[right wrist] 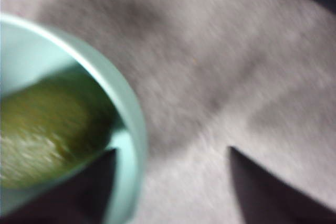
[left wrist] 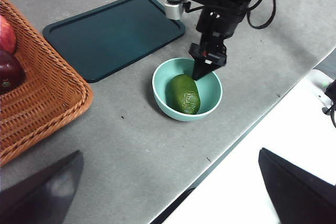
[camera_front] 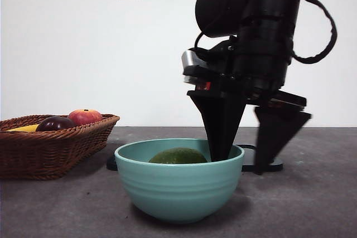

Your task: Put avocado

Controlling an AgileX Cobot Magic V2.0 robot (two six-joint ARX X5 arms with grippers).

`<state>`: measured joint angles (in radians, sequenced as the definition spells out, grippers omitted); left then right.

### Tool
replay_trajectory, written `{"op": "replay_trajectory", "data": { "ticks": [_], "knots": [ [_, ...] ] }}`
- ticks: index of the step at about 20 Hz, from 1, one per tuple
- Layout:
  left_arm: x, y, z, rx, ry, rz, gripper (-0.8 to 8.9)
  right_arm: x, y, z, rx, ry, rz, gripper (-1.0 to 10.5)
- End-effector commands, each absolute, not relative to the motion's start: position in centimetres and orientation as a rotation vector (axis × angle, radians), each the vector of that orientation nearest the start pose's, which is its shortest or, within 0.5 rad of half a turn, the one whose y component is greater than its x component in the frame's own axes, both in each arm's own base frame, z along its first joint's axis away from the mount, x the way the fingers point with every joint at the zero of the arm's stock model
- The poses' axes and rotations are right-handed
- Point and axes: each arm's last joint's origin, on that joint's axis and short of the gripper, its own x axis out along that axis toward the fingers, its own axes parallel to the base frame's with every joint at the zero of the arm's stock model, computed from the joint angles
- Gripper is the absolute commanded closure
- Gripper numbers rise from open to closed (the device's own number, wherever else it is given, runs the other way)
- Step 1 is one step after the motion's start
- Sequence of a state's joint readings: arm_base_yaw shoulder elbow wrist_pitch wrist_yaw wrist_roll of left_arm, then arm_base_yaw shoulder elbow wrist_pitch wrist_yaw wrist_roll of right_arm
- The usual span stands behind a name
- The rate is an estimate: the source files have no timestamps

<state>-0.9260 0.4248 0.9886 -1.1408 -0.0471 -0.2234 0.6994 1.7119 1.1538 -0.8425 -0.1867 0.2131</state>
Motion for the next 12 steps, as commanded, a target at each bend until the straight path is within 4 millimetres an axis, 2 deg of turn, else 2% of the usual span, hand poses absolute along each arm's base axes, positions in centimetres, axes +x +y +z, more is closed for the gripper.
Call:
{"op": "replay_trajectory", "data": {
  "ticks": [1, 3, 8, 12],
  "knots": [
    [2.2, -2.8, 34.4, 0.077, 0.601, -0.799, 2.82, 23.8, 21.5, 19.2, -0.187, 1.435, 0.630, 8.2],
    [2.2, -2.8, 34.4, 0.080, 0.600, -0.800, 2.82, 23.8, 21.8, 19.3, -0.165, 1.423, 0.662, 9.4],
    [2.2, -2.8, 34.4, 0.083, 0.598, -0.801, 2.82, 24.0, 21.8, 19.5, -0.136, 1.417, 0.629, 9.4],
    [2.2, -2.8, 34.4, 0.082, 0.597, -0.801, 2.82, 25.3, 21.4, 20.6, -0.056, 1.399, 0.560, 9.4]
  ]
}}
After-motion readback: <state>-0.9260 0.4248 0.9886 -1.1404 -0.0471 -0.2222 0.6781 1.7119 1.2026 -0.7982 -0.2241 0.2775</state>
